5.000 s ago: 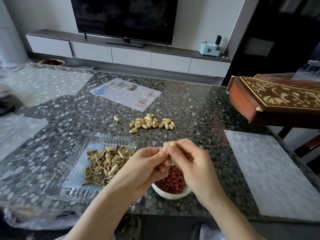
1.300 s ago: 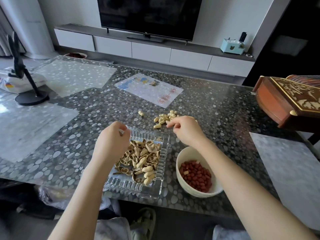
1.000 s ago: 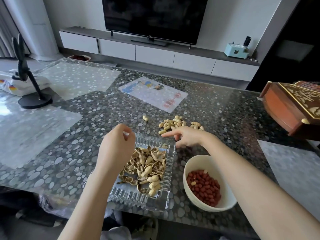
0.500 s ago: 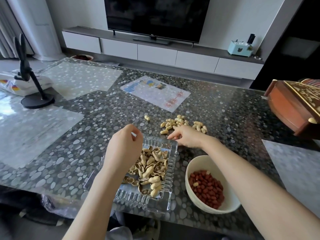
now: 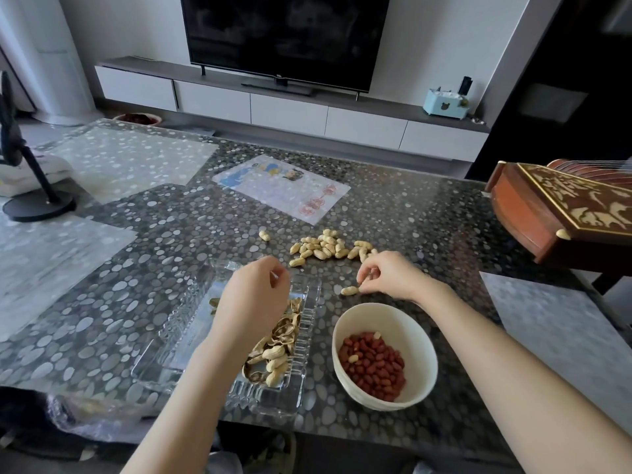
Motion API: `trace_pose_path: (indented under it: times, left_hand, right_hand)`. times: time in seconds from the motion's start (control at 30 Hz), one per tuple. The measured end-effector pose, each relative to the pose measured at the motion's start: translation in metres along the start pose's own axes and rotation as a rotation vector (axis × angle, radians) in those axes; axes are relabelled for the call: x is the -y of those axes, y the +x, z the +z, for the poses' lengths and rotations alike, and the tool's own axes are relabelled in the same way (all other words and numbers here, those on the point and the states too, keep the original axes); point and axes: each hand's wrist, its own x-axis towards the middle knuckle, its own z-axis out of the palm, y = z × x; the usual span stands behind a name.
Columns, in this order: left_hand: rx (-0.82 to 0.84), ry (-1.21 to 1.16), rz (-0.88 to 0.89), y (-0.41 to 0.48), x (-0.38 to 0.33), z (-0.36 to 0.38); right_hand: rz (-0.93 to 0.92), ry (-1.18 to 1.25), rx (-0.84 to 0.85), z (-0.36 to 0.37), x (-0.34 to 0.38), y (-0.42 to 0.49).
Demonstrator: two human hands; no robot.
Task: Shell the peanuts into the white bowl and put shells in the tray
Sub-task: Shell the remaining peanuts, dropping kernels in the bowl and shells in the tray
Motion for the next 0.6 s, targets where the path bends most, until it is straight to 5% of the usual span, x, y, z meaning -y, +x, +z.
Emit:
trace_pose_path:
  times: [0.13, 0.3, 0.6]
  left_hand:
    - [0.070, -0.106, 0.058, -0.007, -0.013, 0.006]
    - [0.326, -0.620, 0.055, -0.032, -0.039, 0.017]
    - [0.594, -0.873, 0.181, -0.049, -0.049, 0.017]
  right_hand:
    - [0.016, 0.222, -0.243, -0.013, 0.013, -0.035]
    - [-0.146, 0.672, -0.318, -0.008, 0.056, -0.117]
    - [-0.274, 0.650, -0.472, -0.002, 0.066, -0.161]
